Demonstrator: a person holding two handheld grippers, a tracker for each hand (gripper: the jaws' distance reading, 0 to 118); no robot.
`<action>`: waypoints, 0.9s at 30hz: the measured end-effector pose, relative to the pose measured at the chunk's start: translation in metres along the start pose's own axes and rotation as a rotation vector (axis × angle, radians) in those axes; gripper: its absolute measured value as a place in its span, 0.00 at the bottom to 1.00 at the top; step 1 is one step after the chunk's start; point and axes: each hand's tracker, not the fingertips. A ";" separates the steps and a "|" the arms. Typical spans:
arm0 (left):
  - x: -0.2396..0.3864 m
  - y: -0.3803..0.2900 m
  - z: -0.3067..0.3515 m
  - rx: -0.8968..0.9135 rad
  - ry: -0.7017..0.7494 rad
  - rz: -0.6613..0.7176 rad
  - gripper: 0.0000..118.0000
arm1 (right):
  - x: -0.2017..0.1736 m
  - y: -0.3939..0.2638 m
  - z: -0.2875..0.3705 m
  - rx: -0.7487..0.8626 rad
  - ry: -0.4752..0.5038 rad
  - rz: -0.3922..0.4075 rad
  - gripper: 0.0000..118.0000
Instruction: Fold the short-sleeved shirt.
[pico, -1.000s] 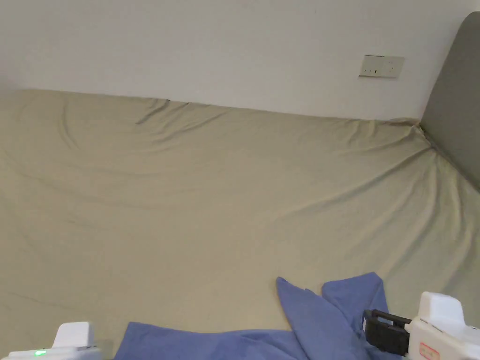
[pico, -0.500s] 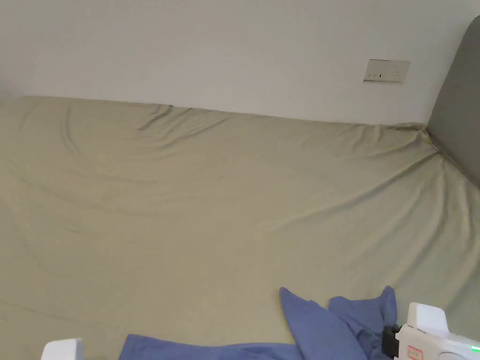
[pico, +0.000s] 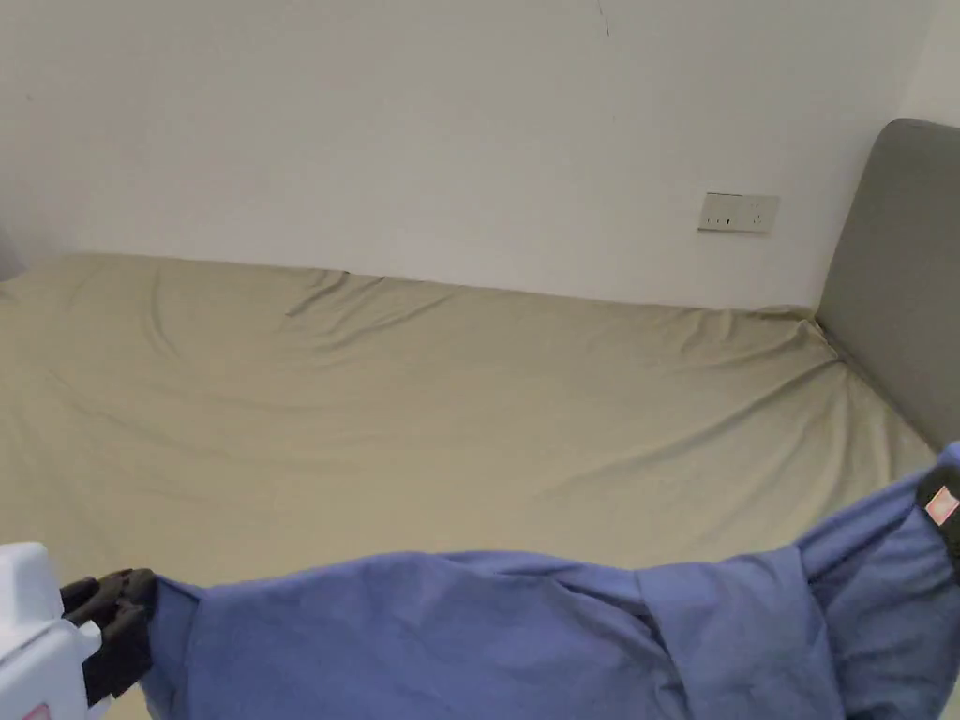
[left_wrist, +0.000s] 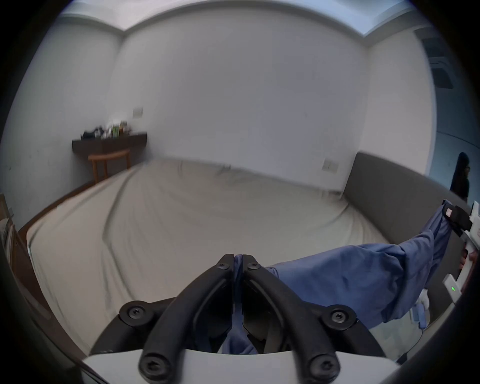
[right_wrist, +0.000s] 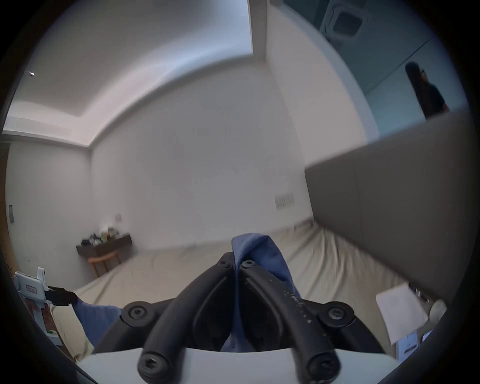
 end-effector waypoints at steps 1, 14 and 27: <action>0.000 0.016 0.010 0.039 -0.008 0.001 0.04 | -0.002 0.017 0.008 0.049 0.012 -0.004 0.03; 0.021 0.110 0.072 0.307 -0.074 -0.075 0.03 | -0.026 0.117 0.071 0.300 0.059 0.128 0.03; 0.073 0.141 -0.175 -0.017 -0.112 -0.079 0.03 | -0.017 0.044 -0.173 -0.082 -0.031 0.127 0.03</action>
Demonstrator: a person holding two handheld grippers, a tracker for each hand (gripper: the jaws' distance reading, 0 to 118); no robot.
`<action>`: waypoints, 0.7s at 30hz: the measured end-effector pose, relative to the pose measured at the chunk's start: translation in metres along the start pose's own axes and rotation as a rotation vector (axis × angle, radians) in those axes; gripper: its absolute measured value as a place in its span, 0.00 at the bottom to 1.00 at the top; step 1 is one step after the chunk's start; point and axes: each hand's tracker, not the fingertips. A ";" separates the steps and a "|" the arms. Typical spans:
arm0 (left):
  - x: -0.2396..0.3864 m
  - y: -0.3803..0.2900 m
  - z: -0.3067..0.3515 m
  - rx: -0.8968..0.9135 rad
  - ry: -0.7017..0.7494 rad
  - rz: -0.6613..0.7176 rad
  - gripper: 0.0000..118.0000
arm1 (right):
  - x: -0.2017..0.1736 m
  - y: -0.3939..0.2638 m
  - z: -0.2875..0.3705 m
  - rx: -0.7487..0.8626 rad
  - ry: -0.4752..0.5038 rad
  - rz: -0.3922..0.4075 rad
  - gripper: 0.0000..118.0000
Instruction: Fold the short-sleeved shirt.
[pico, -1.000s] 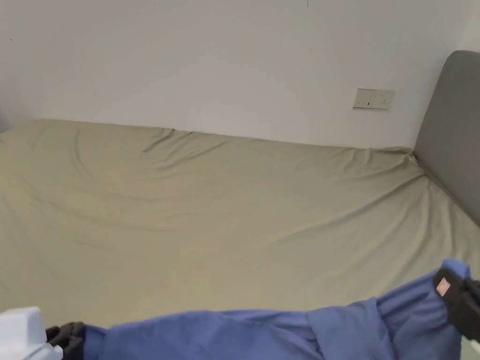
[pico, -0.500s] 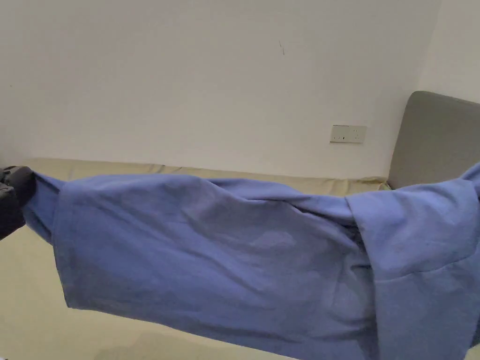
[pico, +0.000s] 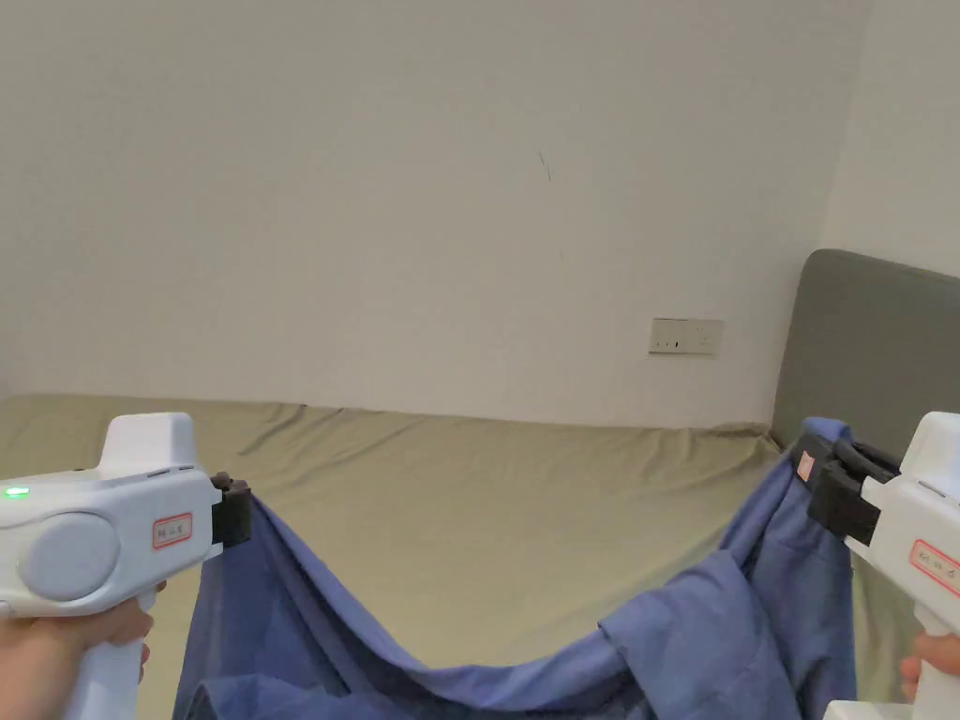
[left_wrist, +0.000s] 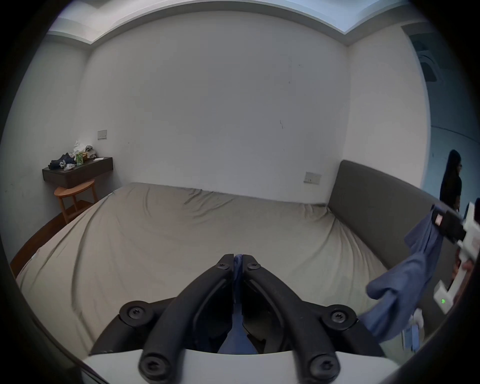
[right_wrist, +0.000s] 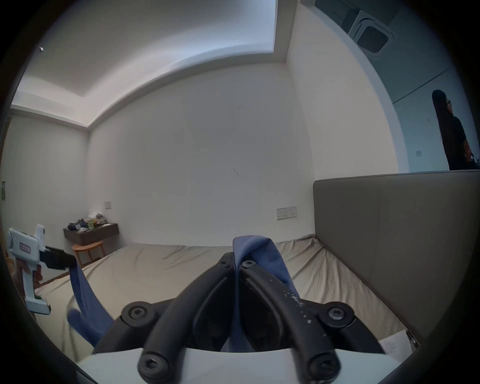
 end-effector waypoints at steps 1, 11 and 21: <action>-0.001 0.012 -0.010 0.016 0.007 0.019 0.03 | 0.011 0.002 -0.016 0.005 -0.002 -0.010 0.03; -0.037 0.029 -0.029 0.208 0.036 0.090 0.03 | 0.012 0.005 -0.059 0.114 0.025 -0.014 0.03; -0.070 -0.141 0.001 -0.157 0.075 0.158 0.03 | 0.034 -0.137 0.010 -0.238 -0.003 -0.023 0.03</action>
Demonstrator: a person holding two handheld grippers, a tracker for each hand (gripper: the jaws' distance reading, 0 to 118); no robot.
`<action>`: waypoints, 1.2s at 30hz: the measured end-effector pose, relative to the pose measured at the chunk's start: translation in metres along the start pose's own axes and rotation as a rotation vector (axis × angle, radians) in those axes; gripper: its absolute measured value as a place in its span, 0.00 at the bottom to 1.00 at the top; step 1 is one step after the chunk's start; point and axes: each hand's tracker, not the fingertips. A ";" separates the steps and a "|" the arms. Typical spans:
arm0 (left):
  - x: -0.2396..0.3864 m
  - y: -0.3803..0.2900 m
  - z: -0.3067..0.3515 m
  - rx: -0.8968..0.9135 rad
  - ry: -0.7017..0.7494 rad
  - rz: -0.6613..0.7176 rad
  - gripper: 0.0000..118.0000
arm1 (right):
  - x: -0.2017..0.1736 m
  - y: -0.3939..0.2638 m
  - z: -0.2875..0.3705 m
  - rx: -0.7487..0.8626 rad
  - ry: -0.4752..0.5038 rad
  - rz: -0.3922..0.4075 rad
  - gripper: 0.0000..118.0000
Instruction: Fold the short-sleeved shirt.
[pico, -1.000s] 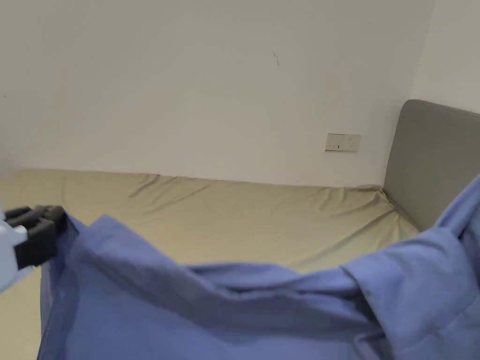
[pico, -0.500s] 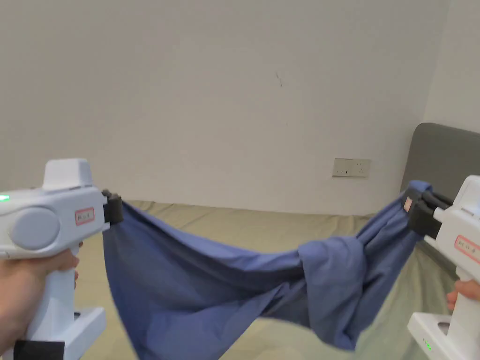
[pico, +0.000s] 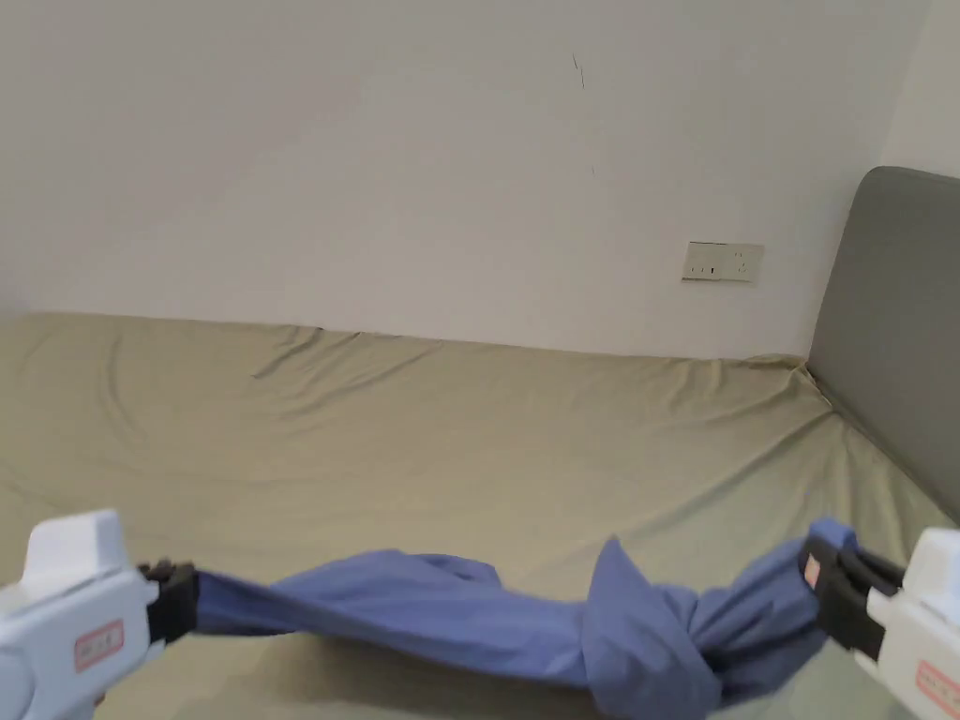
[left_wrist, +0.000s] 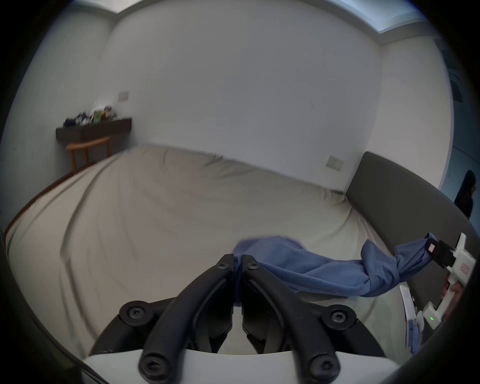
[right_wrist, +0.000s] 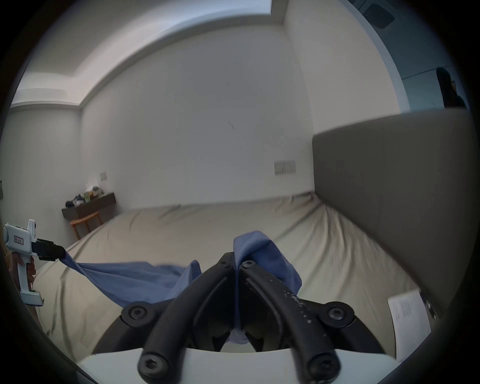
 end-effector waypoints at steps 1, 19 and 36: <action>-0.007 -0.015 0.009 -0.032 0.007 0.008 0.03 | 0.003 -0.014 0.013 -0.020 0.009 0.003 0.03; -0.039 -0.230 0.113 -0.388 0.163 -0.115 0.03 | 0.016 -0.211 0.144 -0.596 -0.125 0.084 0.03; 0.035 -0.106 0.224 0.397 0.003 -0.154 0.84 | 0.005 -0.059 0.238 0.112 -0.218 -0.058 0.78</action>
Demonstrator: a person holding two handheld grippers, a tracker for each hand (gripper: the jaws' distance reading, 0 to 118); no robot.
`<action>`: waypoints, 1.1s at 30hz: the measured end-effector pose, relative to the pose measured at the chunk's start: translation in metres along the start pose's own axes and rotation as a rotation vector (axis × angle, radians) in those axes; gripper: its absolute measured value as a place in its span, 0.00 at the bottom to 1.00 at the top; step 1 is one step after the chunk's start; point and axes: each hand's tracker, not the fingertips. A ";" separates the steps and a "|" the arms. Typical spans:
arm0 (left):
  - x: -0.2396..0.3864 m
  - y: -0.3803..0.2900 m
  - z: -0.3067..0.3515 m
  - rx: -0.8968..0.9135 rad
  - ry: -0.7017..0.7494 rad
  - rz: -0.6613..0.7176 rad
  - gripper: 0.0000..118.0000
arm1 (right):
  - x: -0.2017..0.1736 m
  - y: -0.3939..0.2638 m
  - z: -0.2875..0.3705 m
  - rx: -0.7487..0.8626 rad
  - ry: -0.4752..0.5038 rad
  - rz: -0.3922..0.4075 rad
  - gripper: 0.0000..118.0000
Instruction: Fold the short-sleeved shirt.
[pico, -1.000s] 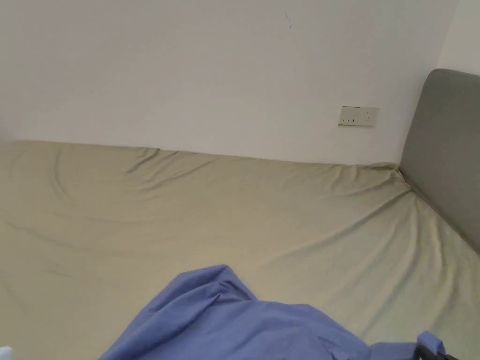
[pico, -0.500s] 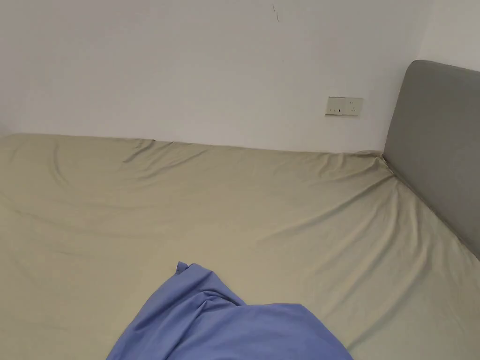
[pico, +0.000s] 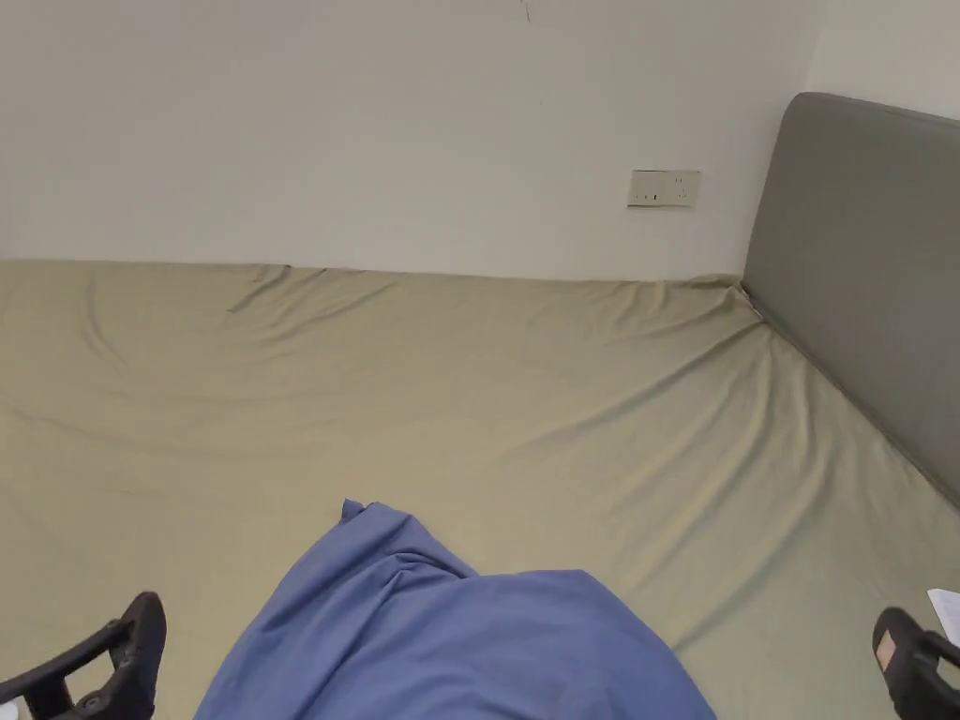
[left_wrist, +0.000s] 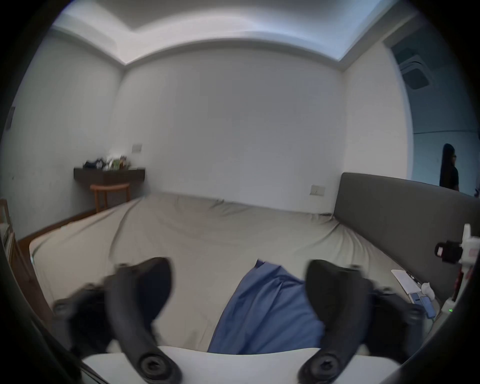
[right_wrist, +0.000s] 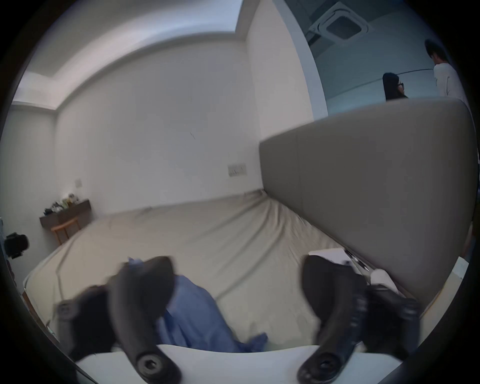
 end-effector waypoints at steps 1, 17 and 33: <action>0.007 -0.001 0.002 0.011 -0.008 -0.019 0.60 | -0.004 0.001 0.003 0.016 0.025 -0.001 0.53; -0.003 -0.052 -0.011 -0.285 0.010 -0.037 0.00 | -0.018 -0.046 -0.017 -0.154 0.042 0.018 0.01; 0.057 -0.045 -0.295 -0.504 -0.123 -0.036 0.97 | -0.018 -0.075 -0.050 -0.286 -0.013 0.042 0.01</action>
